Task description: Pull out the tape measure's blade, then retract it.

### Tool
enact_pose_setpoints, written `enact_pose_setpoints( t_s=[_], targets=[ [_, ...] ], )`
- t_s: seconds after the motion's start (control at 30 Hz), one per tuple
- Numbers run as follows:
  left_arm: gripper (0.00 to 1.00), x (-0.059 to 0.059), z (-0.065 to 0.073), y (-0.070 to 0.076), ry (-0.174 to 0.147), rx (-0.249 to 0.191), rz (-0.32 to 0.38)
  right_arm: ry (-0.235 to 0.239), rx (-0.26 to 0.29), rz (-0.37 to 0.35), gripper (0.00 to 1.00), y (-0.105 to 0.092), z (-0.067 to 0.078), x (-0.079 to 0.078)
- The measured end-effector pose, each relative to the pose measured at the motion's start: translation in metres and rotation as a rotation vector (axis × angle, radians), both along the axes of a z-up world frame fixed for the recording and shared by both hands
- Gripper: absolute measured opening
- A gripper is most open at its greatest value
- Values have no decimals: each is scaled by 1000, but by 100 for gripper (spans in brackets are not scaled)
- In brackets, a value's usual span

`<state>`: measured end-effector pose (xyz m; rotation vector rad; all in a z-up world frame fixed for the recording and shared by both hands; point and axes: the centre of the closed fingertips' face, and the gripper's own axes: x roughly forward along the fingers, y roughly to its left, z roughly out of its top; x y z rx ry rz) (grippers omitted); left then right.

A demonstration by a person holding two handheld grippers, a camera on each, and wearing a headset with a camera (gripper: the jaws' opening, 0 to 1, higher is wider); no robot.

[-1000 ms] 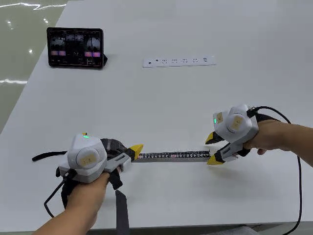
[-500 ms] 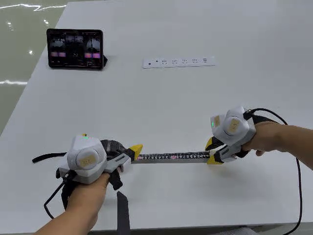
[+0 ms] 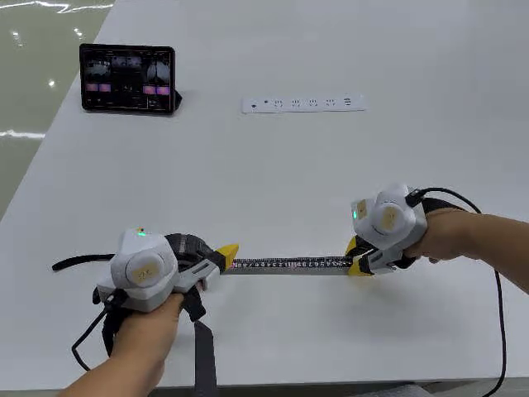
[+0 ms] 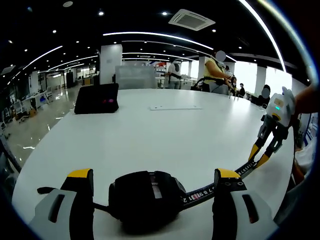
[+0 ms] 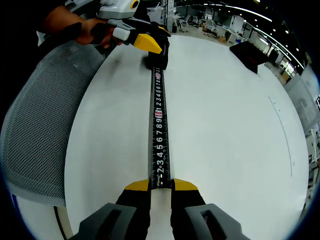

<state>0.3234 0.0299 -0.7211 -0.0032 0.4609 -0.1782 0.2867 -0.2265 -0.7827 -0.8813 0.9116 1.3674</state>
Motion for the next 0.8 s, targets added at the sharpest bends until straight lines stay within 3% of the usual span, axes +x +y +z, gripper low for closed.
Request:
enact_pose_setpoints(
  t_s=[0.13, 0.33, 0.47, 0.53, 0.6, 0.8],
  targets=[
    [96, -1, 0, 1, 0, -3, 12, 1, -14, -2, 10, 0, 0, -1],
    [82, 0, -9, 7, 15, 6, 43, 17, -30, -21, 10, 0, 0, 0],
    [80, 0, -17, 6, 0, 40, 22, 26, -29, -45, 10, 0, -1, 1],
    [77, -1, -23, 8, 10, 50, 26, 33, -31, -54, 10, 0, -1, 2],
    [76, -3, -27, 11, 21, 44, 33, 33, -40, -54, 10, 1, -1, 2],
    [69, -5, -20, 10, -7, 7, 31, 35, -49, -57, 10, 1, -1, 2]
  ],
)
